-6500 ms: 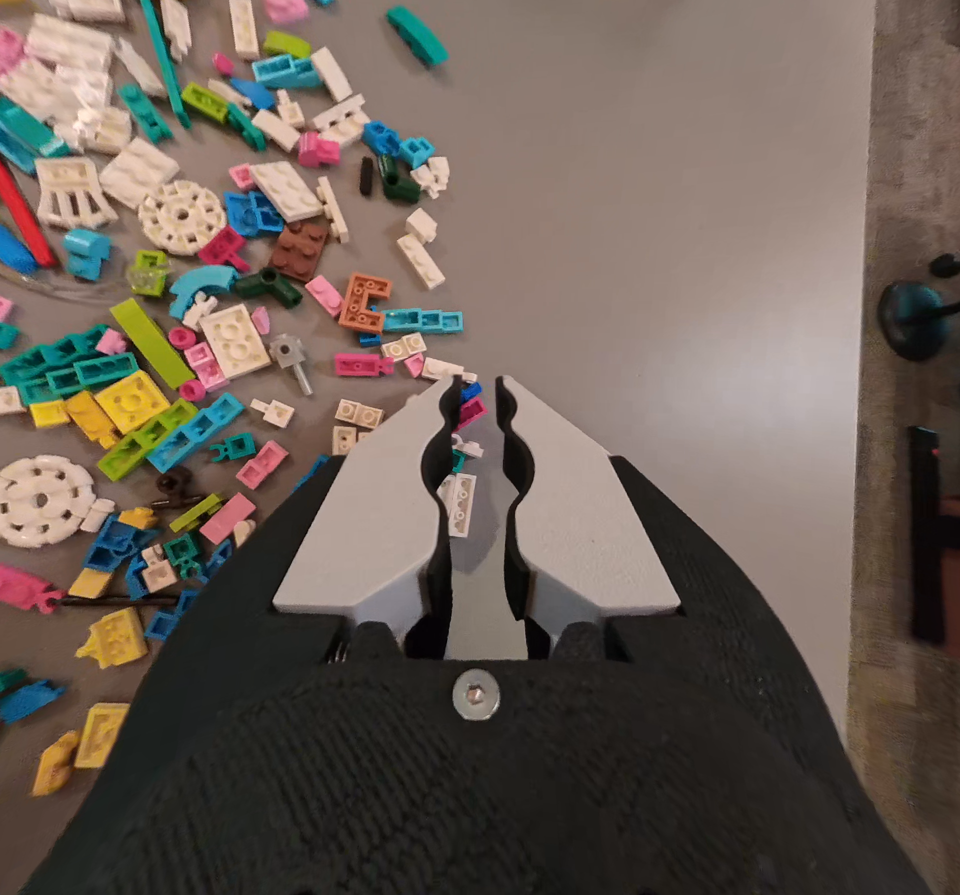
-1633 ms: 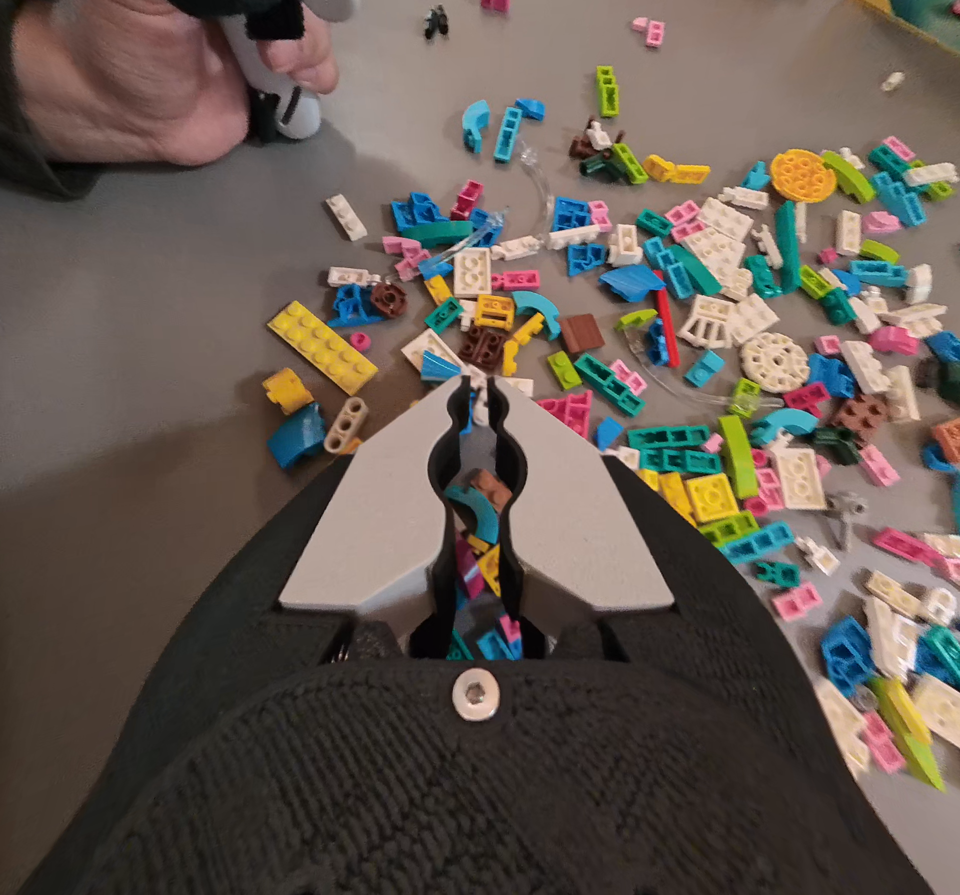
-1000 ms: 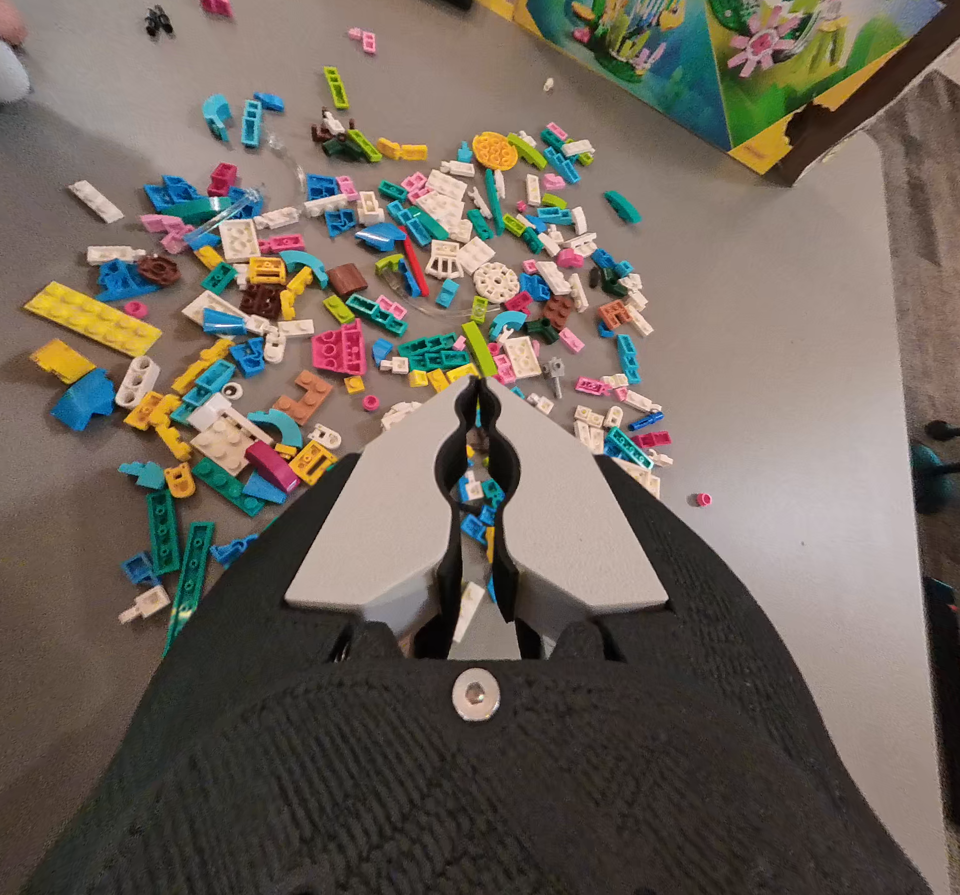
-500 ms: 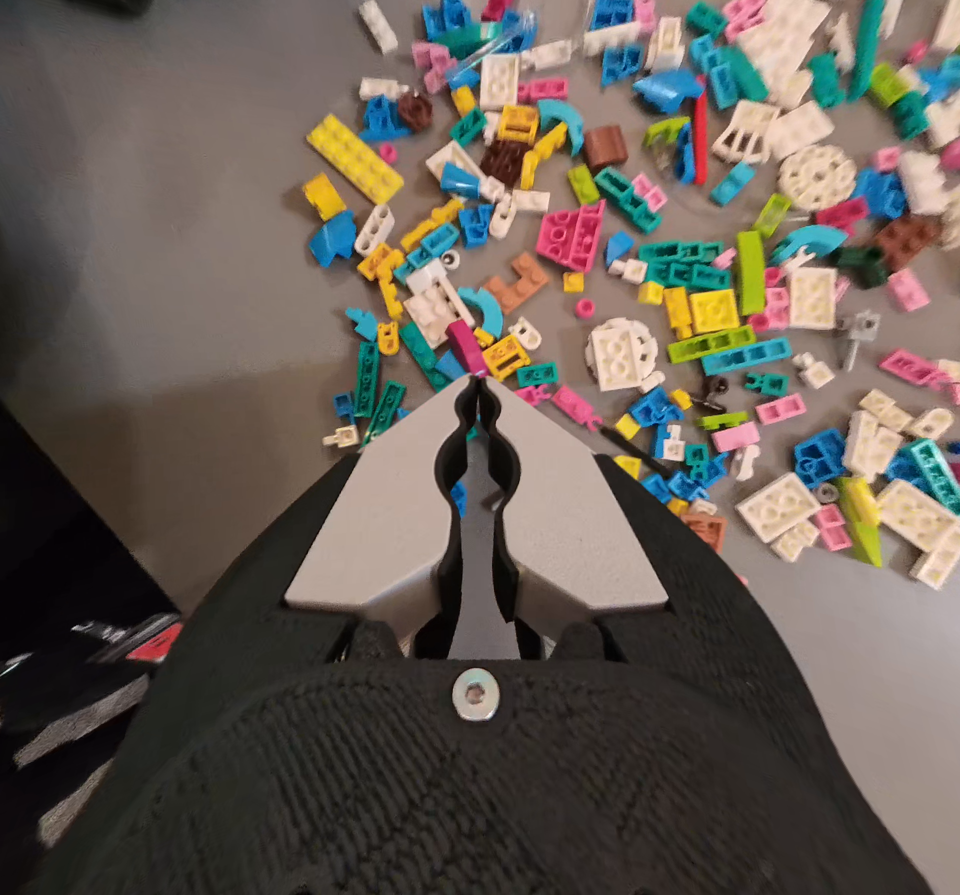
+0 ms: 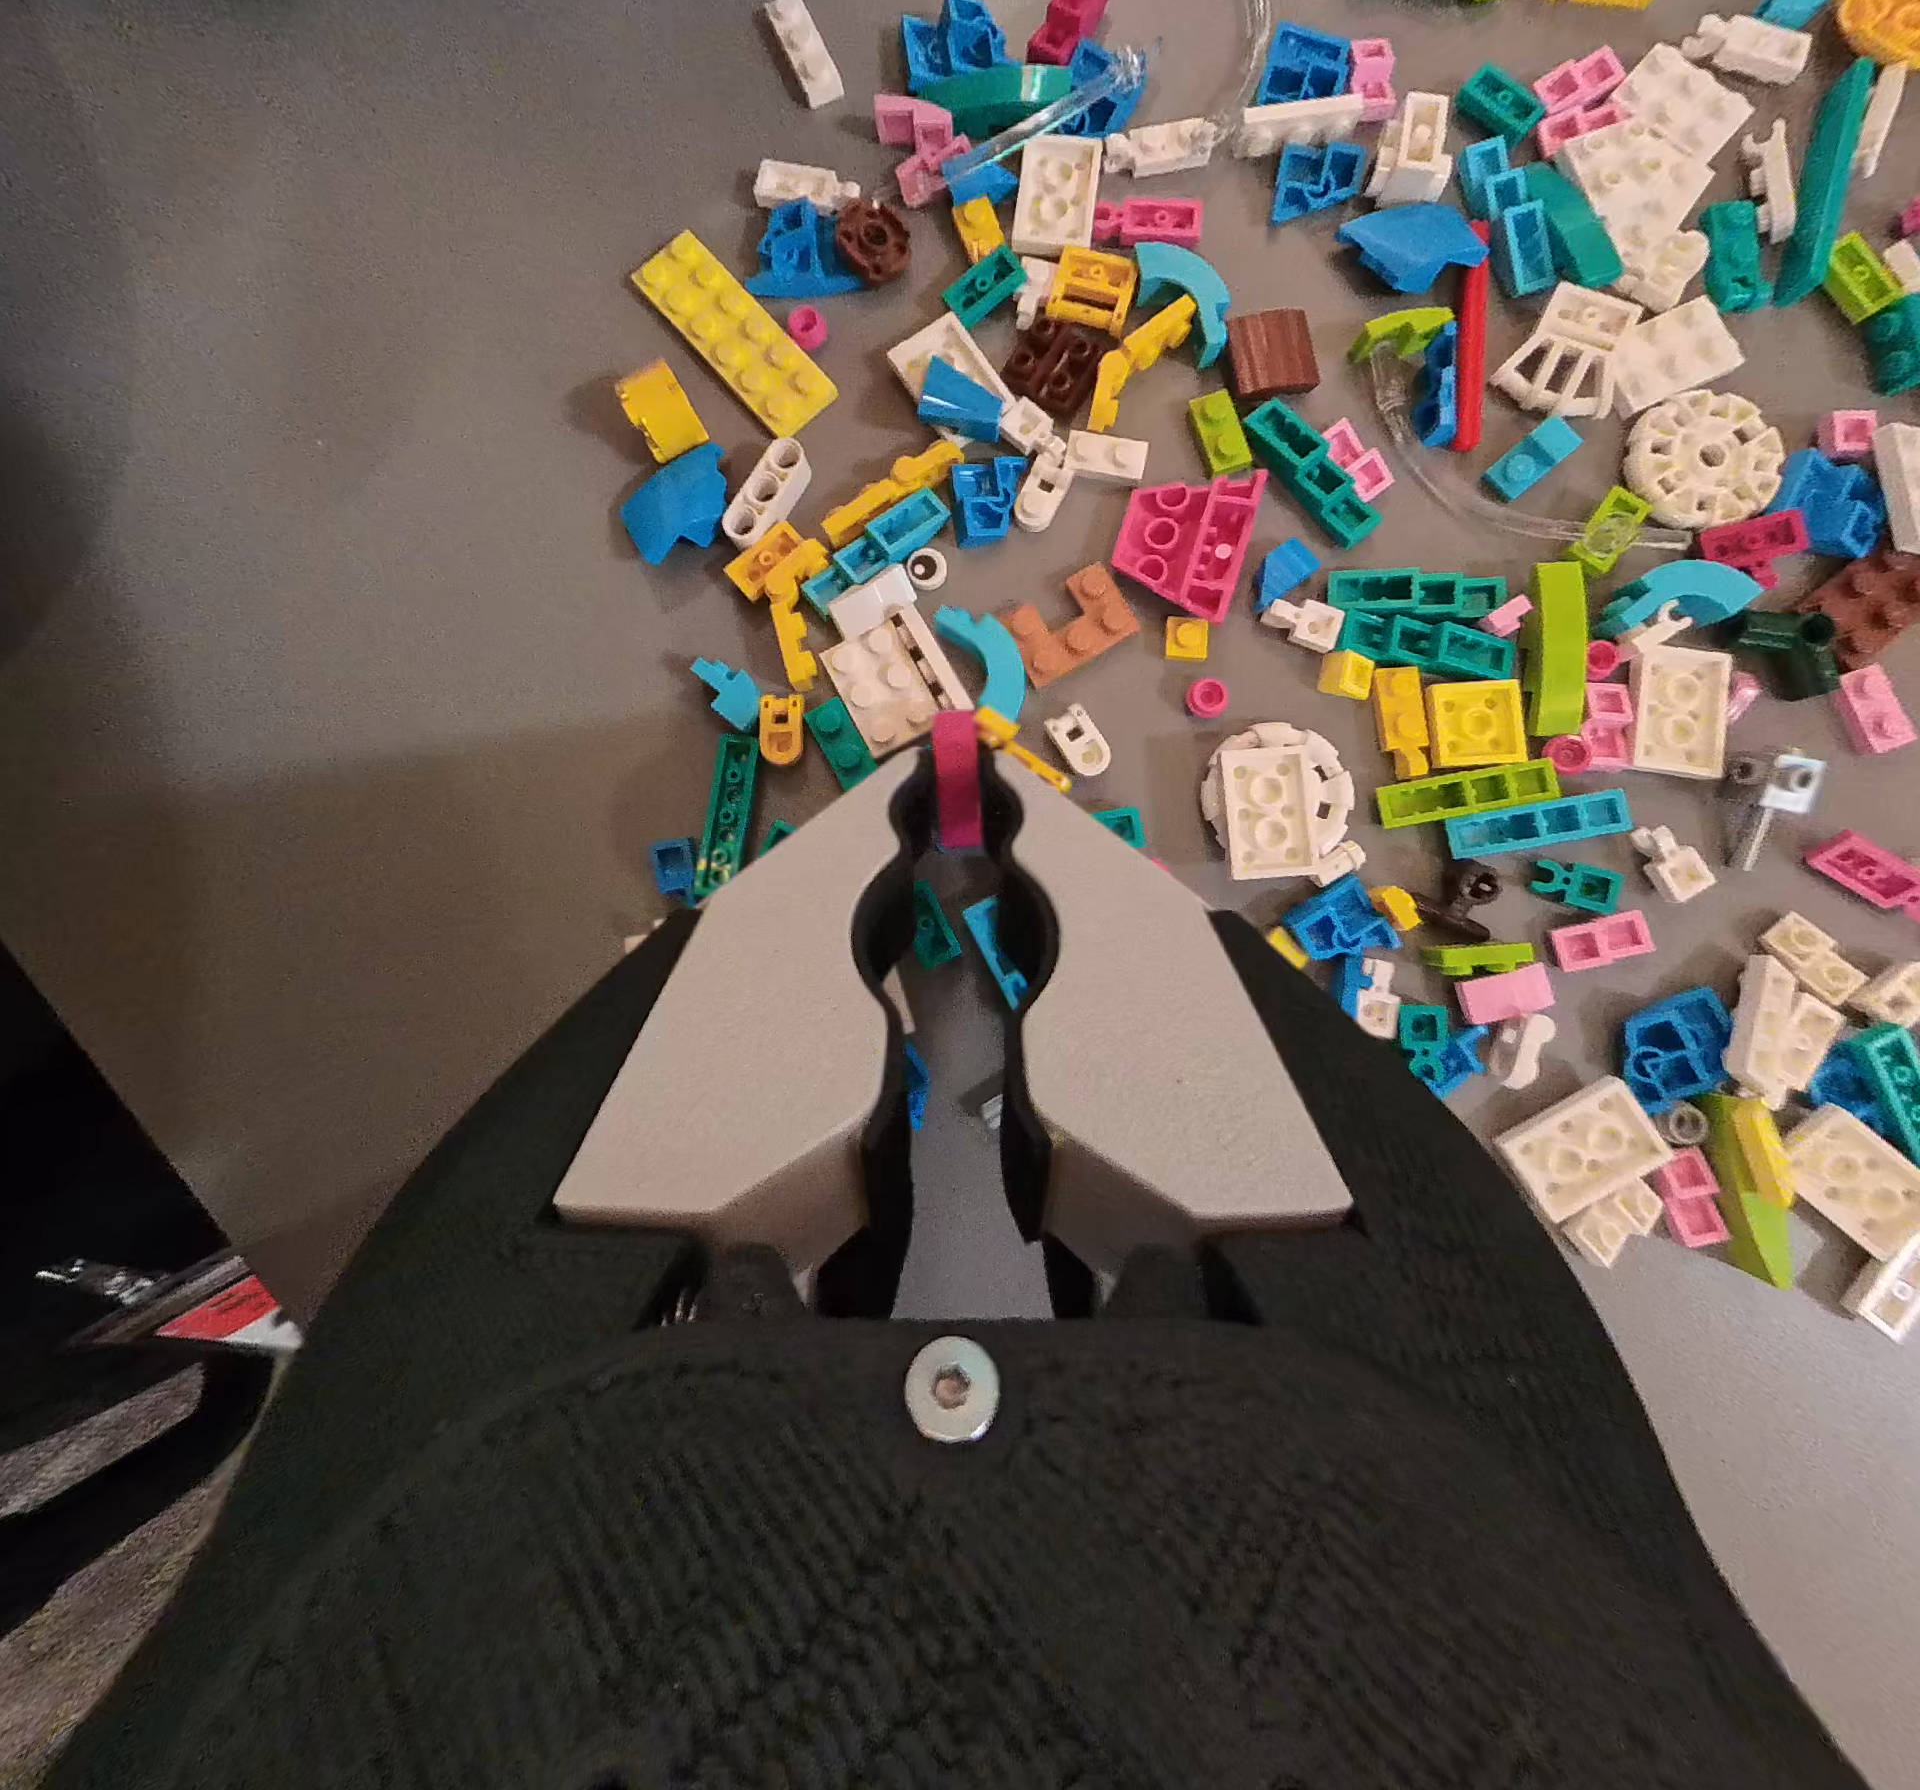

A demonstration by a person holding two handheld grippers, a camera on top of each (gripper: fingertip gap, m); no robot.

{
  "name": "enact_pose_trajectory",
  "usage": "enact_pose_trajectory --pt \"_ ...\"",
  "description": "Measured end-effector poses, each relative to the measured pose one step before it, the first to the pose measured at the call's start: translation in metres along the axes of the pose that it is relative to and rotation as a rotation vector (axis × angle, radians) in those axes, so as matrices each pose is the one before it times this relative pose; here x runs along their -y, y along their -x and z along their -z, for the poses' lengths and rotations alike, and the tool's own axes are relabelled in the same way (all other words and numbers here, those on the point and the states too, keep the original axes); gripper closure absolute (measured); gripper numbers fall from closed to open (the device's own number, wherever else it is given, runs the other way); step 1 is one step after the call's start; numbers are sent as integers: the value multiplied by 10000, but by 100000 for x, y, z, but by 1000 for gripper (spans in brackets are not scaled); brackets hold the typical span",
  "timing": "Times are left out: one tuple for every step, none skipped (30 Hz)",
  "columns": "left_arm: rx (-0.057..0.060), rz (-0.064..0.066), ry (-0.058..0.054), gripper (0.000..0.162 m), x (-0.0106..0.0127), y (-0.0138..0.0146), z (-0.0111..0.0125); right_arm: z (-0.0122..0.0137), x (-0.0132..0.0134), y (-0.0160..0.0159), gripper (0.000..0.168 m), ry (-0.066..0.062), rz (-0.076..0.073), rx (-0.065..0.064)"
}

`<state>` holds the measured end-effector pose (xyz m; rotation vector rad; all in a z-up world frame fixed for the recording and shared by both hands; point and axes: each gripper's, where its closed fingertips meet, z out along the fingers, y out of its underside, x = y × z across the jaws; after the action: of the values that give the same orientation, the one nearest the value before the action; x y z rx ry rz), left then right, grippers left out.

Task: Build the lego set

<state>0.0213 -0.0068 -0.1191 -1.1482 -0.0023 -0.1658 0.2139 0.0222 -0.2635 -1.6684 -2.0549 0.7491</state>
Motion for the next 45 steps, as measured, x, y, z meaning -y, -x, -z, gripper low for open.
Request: enact_pose_trajectory --pt "7 4 2 136 -5 18 -7 125 8 -187 162 -9 90 -149" --pt "0 2 3 136 -9 0 -7 204 72 -374 162 -61 58 -244" --pt "-8 0 15 136 -34 -18 -18 274 126 -565 162 -110 -3 -322" --pt "-4 -2 15 136 -21 -12 -13 324 103 -770 161 -122 -60 -425" --pt "1 -3 1 135 -2 3 1 307 -8 -875 162 -76 -113 -461" --pt "-5 1 -3 136 -9 -5 -7 261 -164 -893 162 6 -168 -444" --pt "-5 8 11 136 -13 0 -14 162 -291 -830 161 77 -186 -407" --pt "-3 7 9 135 -17 -8 -3 53 -365 -674 162 128 -157 -327" --pt "-7 6 3 136 -19 -1 -11 -44 -375 -361 162 142 -102 -146" --pt "-4 6 8 136 -5 1 -7 -104 -312 -35 162 115 -64 26" --pt "-12 5 9 136 -20 -18 -12 -134 -249 98 162 85 -61 95" --pt "-16 7 13 136 -26 -25 -9 -125 -161 101 161 58 -59 90" --pt "-9 1 7 136 -17 -11 -13 -53 -45 24 159 9 -35 37" --pt "-13 3 6 136 -12 -18 -5 63 51 -25 157 -40 3 -2" --pt "-26 4 8 136 -20 -36 -12 206 138 -49 156 -85 24 -10" --pt "-25 7 12 136 -26 -47 -11 329 192 -3 155 -139 -1 22" --pt "-12 7 13 136 -29 -17 -18 399 264 118 154 -195 -59 121" --pt "-9 -5 6 136 -19 -26 -16 409 314 399 153 -239 -118 304" --pt "-9 -6 8 136 -18 -27 -6 353 283 748 151 -221 -166 512" --pt "-17 4 11 136 -24 -34 -12 207 129 956 150 -112 -178 616" --pt "-17 -2 8 136 -11 -30 -18 42 -66 983 150 31 -103 588" --pt "0 -3 6 136 -14 -5 -6 -152 -176 811 150 129 40 429" --pt "-2 7 1 136 -10 4 6 -316 -158 520 150 180 164 212" --pt "-5 14 -2 136 6 3 1 -415 -66 408 148 196 215 108" --pt "-4 10 4 136 -8 -1 -5 -430 114 432 145 177 208 120" --pt "-12 2 6 136 -11 -7 -4 -370 261 477 144 120 189 132" --pt "-22 -2 11 136 -24 -37 -12 -308 372 440 144 35 186 116" --pt "-13 -3 14 136 -19 -23 -14 -272 416 407 144 -26 190 98" --pt "4 -5 1 136 -7 0 -9 -266 366 337 144 -20 180 81" --pt "-4 0 -3 136 4 -6 -2 -283 269 299 144 10 147 80" --pt "-8 6 10 136 -20 -3 -10 -317 191 254 144 43 117 74" --pt "-6 11 8 136 -13 -5 -3 -324 54 182 144 96 104 49" --pt "-4 5 2 136 -7 -7 -8 -307 -113 130 144 161 79 35" --pt "-1 2 3 136 -5 -3 2 -279 -259 94 144 204 22 44" --pt "-10 3 0 136 -8 -5 5 -212 -340 89 144 203 -44 72" --pt "-1 1 3 136 -8 0 -7 -71 -166 69 145 55 -85 75" --pt "-2 1 -2 136 6 -6 8 115 22 115 146 -78 -103 120" --pt "-7 0 1 136 -6 -9 -8 208 -22 56 146 -52 -122 81" --pt "-5 1 7 136 -13 -6 -4 239 -70 -147 145 -18 -85 -79" --pt "-11 5 10 136 -22 -15 -11 267 -36 -307 145 -41 -13 -194" --pt "-7 4 8 136 -19 -9 -12 292 8 -381 144 -60 14 -234" --pt "-1 4 7 136 -13 -2 -5 303 3 -556 144 -54 -2 -333" --pt "-6 6 7 136 -16 1 -12 311 -49 -909 143 -23 -17 -516" --pt "-9 8 8 136 -15 -17 -4 286 -122 -1271 143 15 -6 -725" --pt "-2 4 1 136 -10 5 6 211 -260 -1327 142 80 -11 -741"
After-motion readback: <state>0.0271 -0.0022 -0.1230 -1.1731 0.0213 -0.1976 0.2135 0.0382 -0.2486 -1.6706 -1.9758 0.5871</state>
